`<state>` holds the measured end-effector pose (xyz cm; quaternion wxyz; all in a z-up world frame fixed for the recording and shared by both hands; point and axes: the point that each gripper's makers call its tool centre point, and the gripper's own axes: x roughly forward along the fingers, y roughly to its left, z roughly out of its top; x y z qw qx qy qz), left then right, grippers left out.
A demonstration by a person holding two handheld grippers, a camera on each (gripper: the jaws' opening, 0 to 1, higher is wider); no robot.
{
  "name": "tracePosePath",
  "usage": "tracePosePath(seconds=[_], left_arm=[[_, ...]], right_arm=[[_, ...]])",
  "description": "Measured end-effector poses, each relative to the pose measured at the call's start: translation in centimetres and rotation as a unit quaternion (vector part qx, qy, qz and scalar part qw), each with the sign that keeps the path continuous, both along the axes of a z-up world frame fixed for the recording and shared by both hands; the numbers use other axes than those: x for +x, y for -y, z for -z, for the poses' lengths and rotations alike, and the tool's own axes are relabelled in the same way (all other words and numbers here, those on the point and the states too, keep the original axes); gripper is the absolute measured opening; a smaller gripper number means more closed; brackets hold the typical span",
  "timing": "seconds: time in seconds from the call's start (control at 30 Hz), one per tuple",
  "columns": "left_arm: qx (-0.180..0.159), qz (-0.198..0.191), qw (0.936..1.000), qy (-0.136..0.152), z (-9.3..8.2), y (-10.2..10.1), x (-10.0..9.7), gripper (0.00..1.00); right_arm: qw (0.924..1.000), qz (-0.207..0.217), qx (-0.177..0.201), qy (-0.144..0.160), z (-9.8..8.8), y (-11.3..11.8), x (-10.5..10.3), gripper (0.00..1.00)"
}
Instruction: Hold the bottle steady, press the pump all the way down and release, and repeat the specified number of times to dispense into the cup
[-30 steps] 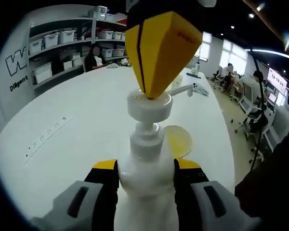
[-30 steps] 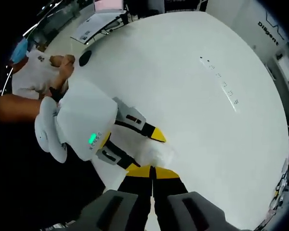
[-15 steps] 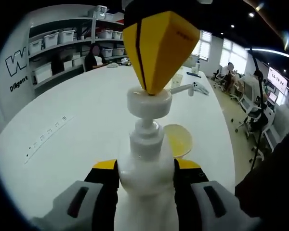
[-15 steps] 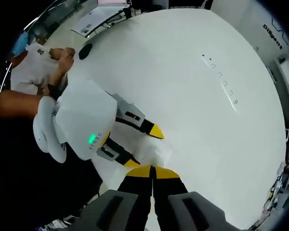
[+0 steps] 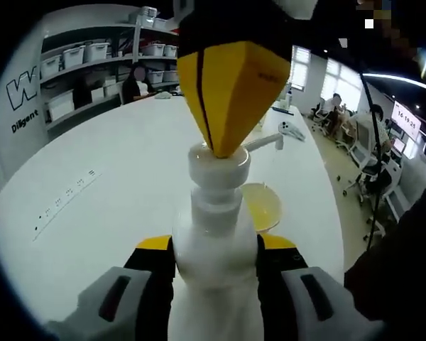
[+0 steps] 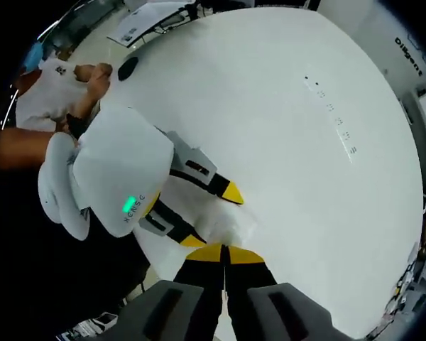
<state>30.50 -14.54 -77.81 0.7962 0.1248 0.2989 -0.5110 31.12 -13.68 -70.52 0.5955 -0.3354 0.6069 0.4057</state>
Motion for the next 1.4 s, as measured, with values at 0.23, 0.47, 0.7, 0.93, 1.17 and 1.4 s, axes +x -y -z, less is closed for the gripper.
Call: tracePosePath(seconds=[0.23, 0.47, 0.7, 0.93, 1.17, 1.4], left_arm=[[0.003, 0.002, 1.0000, -0.001, 0.1, 0.0, 0.0, 0.43], [0.000, 0.001, 1.0000, 0.004, 0.2, -0.1, -0.1, 0.43], [0.011, -0.001, 0.9999, 0.010, 0.3, -0.2, -0.1, 0.43], [0.013, -0.005, 0.9998, 0.013, 0.4, -0.3, -0.2, 0.43], [0.015, -0.003, 0.9998, 0.012, 0.5, -0.4, -0.2, 0.43], [0.017, -0.003, 0.9998, 0.010, 0.6, -0.4, -0.2, 0.43]], right_arm=[[1.0000, 0.003, -0.001, 0.003, -0.1, 0.2, -0.3, 0.00], [0.9996, -0.002, -0.001, 0.029, -1.3, 0.1, -0.3, 0.00], [0.9997, -0.001, 0.008, 0.023, -1.4, 0.4, -0.3, 0.00], [0.9995, -0.002, 0.005, 0.030, -0.9, 0.3, -0.3, 0.00], [0.9998, 0.012, 0.016, 0.010, -0.8, 0.3, -0.1, 0.00], [0.9999, 0.015, -0.001, 0.006, -0.5, 0.2, -0.1, 0.00]])
